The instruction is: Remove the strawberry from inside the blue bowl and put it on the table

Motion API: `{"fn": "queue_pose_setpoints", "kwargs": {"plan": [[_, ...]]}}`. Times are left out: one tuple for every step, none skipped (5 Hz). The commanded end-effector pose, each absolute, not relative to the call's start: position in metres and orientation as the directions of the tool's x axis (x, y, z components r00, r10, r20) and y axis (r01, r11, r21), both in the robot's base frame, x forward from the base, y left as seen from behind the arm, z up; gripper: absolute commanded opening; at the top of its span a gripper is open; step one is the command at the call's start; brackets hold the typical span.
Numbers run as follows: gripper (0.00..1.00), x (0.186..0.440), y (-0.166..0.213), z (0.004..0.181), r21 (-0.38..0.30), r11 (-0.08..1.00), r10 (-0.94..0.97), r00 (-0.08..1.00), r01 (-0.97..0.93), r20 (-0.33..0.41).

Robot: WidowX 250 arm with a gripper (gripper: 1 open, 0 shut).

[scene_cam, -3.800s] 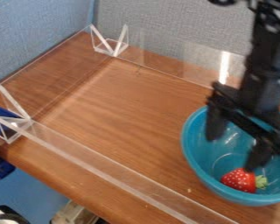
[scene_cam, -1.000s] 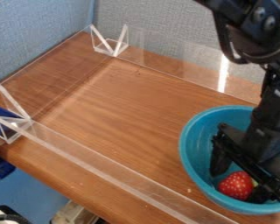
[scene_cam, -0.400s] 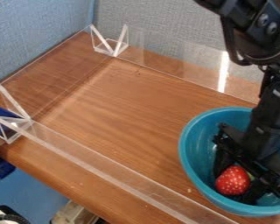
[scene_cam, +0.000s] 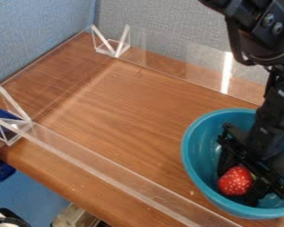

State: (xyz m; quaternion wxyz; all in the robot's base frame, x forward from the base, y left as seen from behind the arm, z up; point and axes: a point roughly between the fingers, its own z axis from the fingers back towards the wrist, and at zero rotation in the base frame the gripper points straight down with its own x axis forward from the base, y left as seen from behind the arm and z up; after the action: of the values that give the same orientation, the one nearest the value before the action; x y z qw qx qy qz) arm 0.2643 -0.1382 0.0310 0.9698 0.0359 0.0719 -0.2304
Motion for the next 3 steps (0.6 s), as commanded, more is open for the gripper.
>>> {"fn": "queue_pose_setpoints", "kwargs": {"plan": [[0.0, 0.2763, -0.1334, 0.0501, 0.049, 0.895, -0.438, 0.894, 0.444, -0.099], [0.0, 0.2773, -0.1316, 0.0544, 0.057, 0.889, -0.448, 0.889, 0.454, -0.094], [0.0, 0.2786, -0.13, 0.0567, 0.064, 0.883, -0.458, 0.884, 0.465, -0.093]]}}
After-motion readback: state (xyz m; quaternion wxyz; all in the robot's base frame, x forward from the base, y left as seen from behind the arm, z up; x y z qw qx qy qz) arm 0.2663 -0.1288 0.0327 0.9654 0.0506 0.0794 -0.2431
